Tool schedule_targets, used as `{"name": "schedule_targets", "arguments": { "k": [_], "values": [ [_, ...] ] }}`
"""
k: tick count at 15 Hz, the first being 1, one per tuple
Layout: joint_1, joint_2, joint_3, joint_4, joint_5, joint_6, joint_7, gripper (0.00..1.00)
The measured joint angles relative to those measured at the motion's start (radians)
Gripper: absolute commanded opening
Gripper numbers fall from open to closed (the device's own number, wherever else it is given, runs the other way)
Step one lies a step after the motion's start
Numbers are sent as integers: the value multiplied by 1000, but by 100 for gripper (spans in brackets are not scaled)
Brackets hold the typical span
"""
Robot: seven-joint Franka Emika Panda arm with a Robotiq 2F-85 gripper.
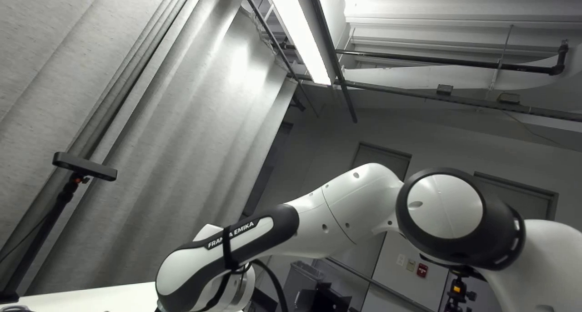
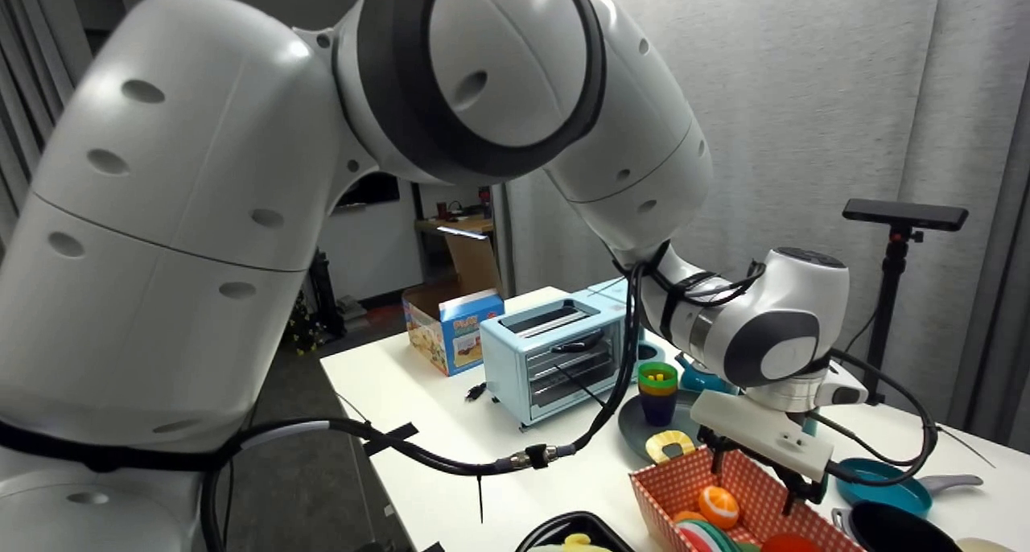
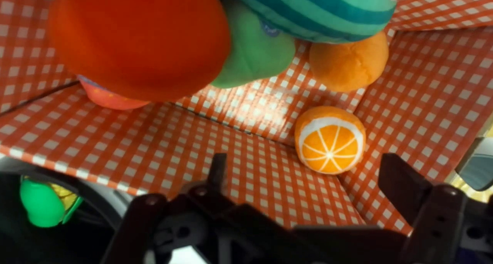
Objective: Take the banana, orange, purple and lemon plush toys out of the box and put them on the tray
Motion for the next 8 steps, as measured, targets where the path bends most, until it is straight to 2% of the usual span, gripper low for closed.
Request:
{"name": "schedule_targets", "arguments": {
  "k": [4,8],
  "values": [
    [-21,34,29,30,67,0,1,100],
    [-24,60,33,49,86,0,15,100]
  ]
}}
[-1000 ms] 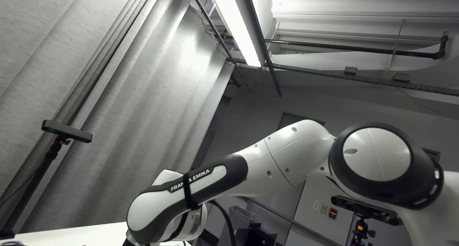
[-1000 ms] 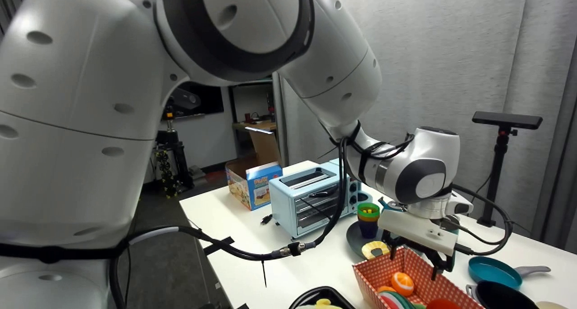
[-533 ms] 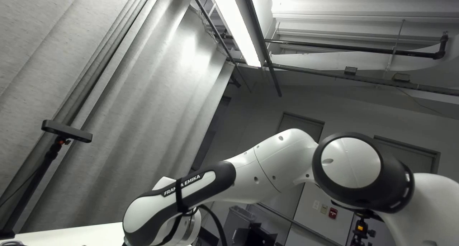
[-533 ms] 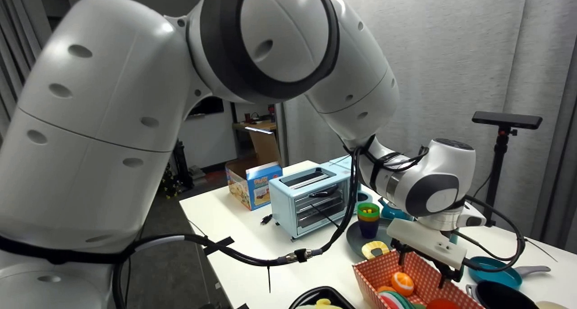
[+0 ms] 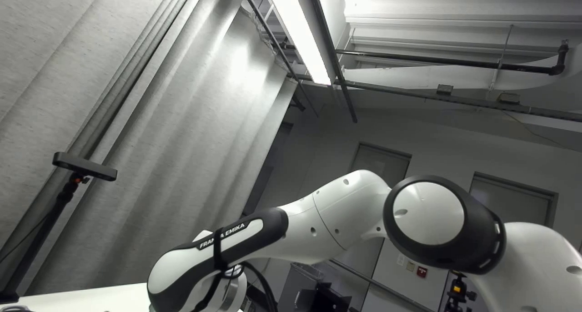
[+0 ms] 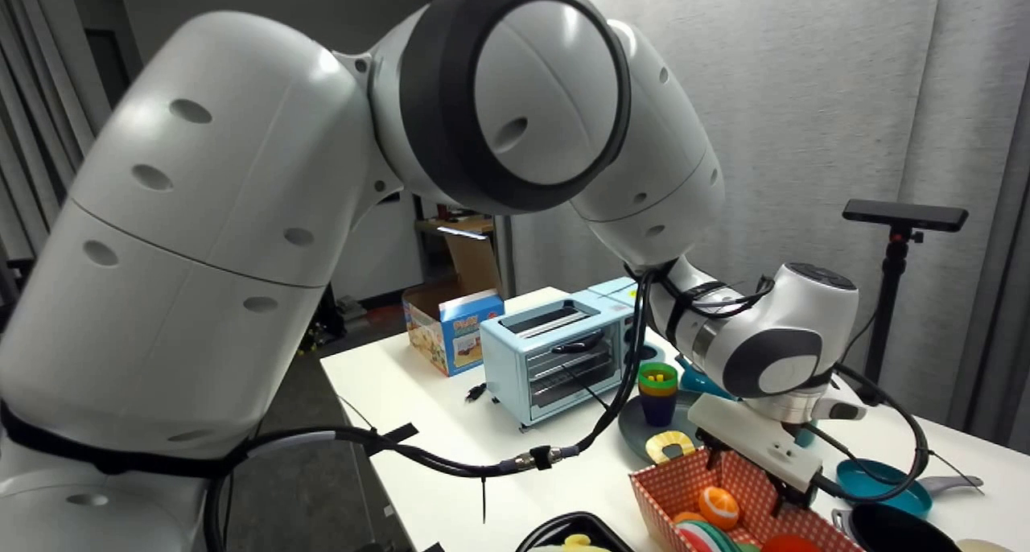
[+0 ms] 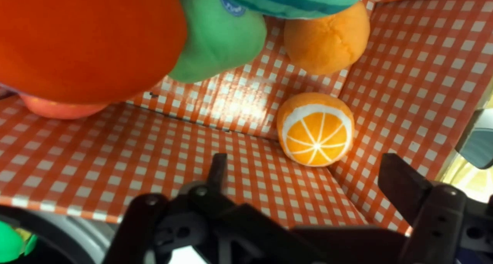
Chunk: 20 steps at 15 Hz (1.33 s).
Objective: Take the banana, orange, purple and lemon plush toys out of the box and put them on the tray
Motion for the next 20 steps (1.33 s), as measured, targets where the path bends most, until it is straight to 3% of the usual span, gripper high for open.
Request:
{"name": "schedule_targets", "arguments": {
  "k": [15,16,17,19,20],
  "values": [
    [-7,96,14,50,29,0,56,100],
    [-7,101,15,53,29,0,59,96],
    [-7,106,17,55,29,0,63,84],
    [-7,115,19,60,29,0,68,75],
    [-7,119,19,63,29,0,71,62]
  ]
}}
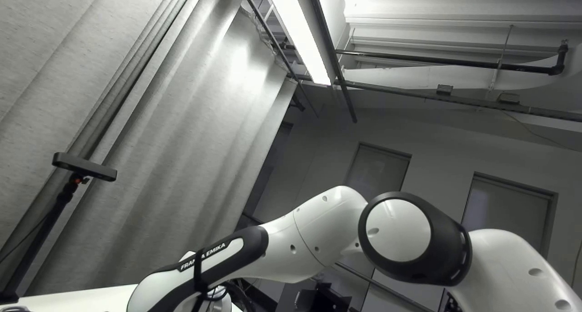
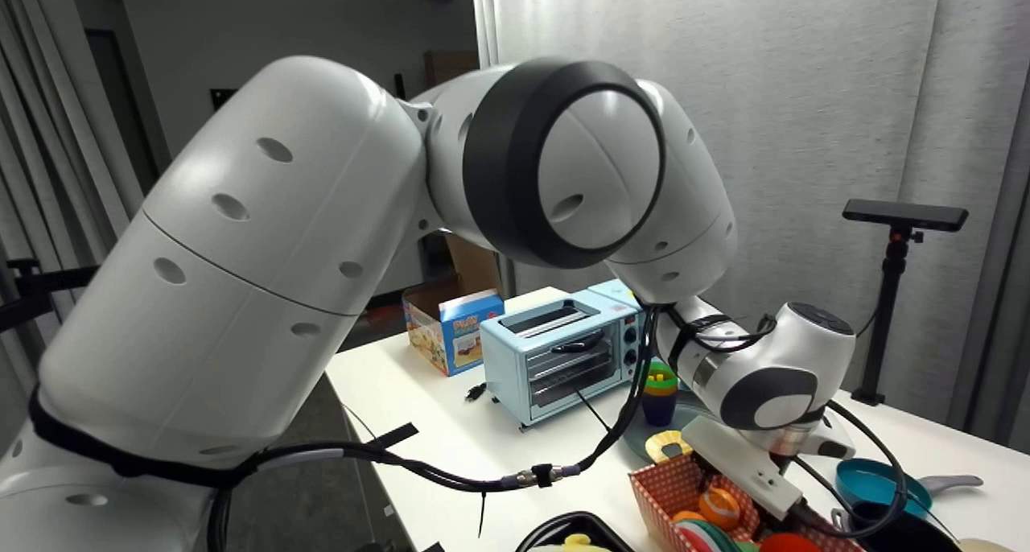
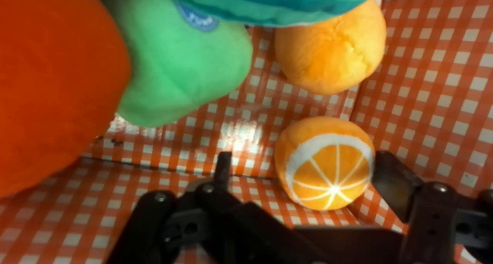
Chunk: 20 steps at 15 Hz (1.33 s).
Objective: Take the banana, orange, purple and lemon plush toys out of the box and put them on the tray
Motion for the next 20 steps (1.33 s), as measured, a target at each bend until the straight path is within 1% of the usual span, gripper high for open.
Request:
{"name": "schedule_targets", "arguments": {
  "k": [1,2,3,6,7,8,9,11,13,14,17,20],
  "values": [
    [0,4,0,3,0,0,4,53],
    [0,8,1,6,0,0,8,45],
    [0,13,2,10,0,0,12,36],
    [0,16,2,17,0,0,21,16],
    [0,16,2,19,0,0,24,11],
    [0,16,2,20,0,0,25,8],
    [0,14,2,21,0,0,26,7],
    [0,5,1,20,-1,0,26,3],
    [2,-18,2,11,-3,0,26,6],
    [3,-37,3,1,-4,0,26,5],
    [5,-129,8,-53,-5,-5,20,5],
    [6,-250,18,-133,-3,-17,2,5]
  ]
}}
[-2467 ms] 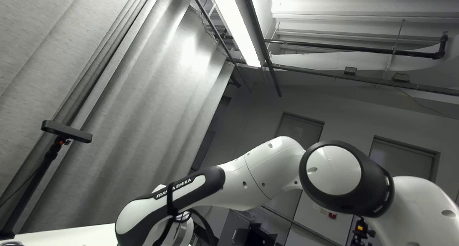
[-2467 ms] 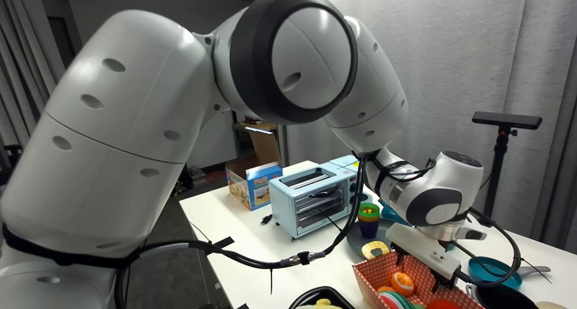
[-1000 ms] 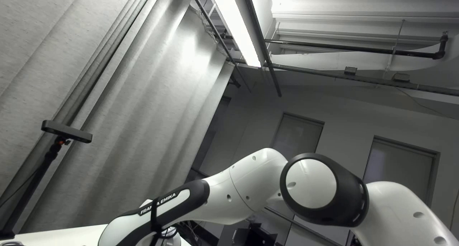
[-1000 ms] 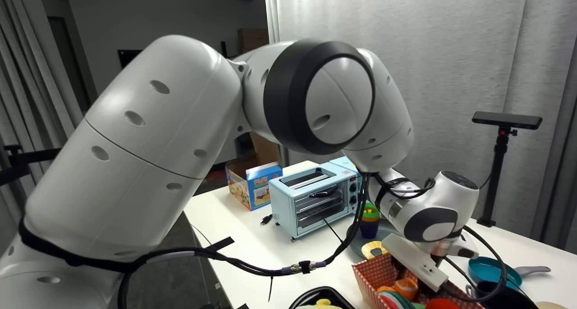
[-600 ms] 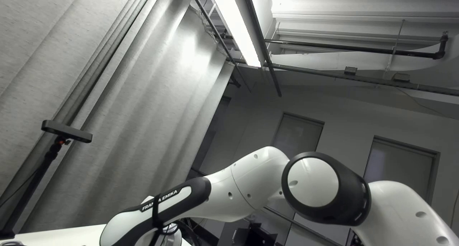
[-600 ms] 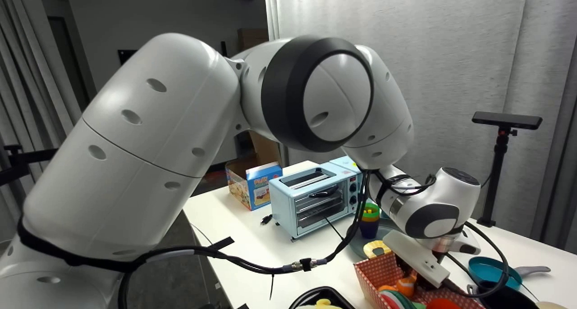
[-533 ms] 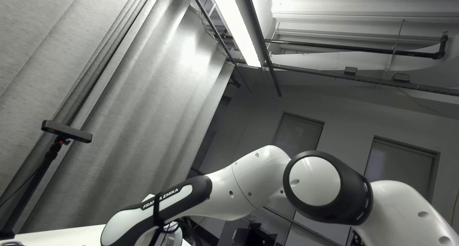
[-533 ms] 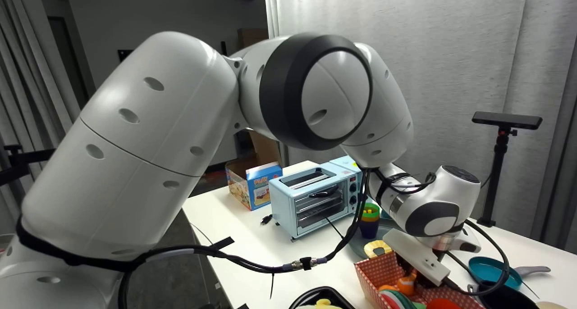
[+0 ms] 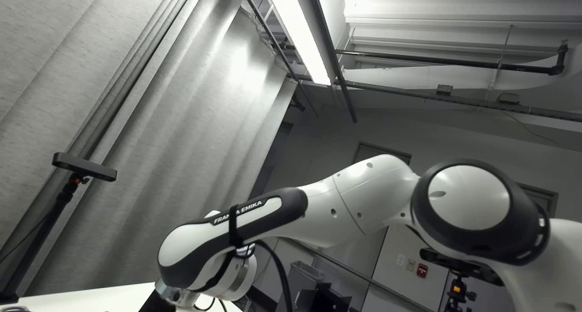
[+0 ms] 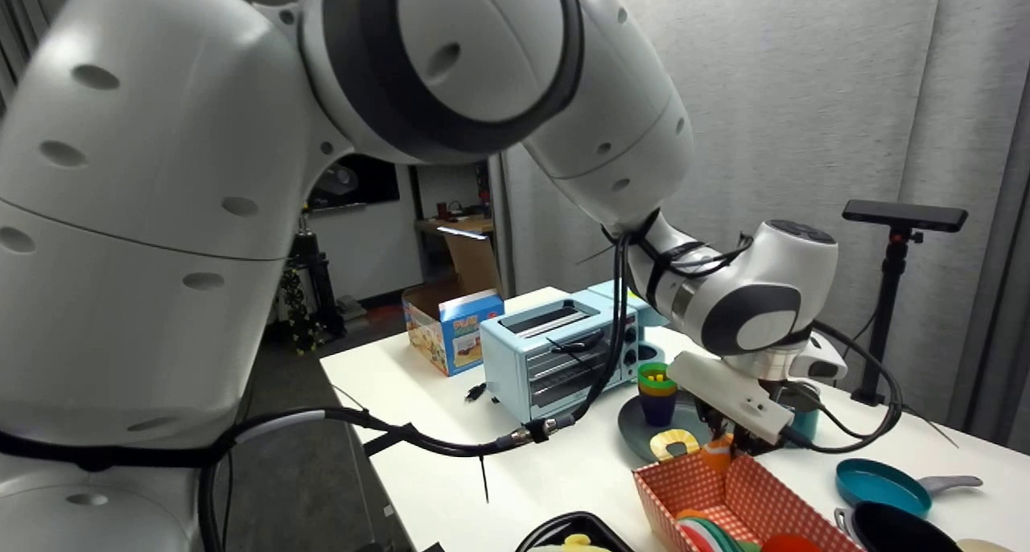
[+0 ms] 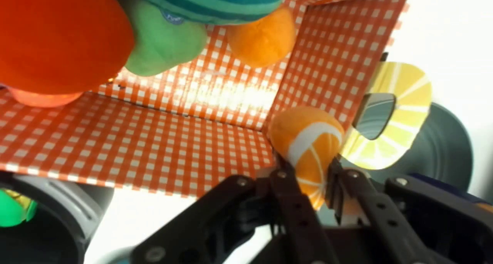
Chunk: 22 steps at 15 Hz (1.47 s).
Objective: Take the banana, orange, purple and lemon plush toys out of the box and put them on the tray
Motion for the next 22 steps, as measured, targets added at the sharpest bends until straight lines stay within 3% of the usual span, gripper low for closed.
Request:
{"name": "schedule_targets", "arguments": {
  "k": [6,10,15,22],
  "values": [
    [2,-241,14,-188,18,-158,-88,5],
    [6,-328,-12,-309,18,-257,-129,5],
    [9,-350,-54,-402,18,-285,-178,5],
    [12,-301,-76,-420,10,-285,-199,5]
  ]
}}
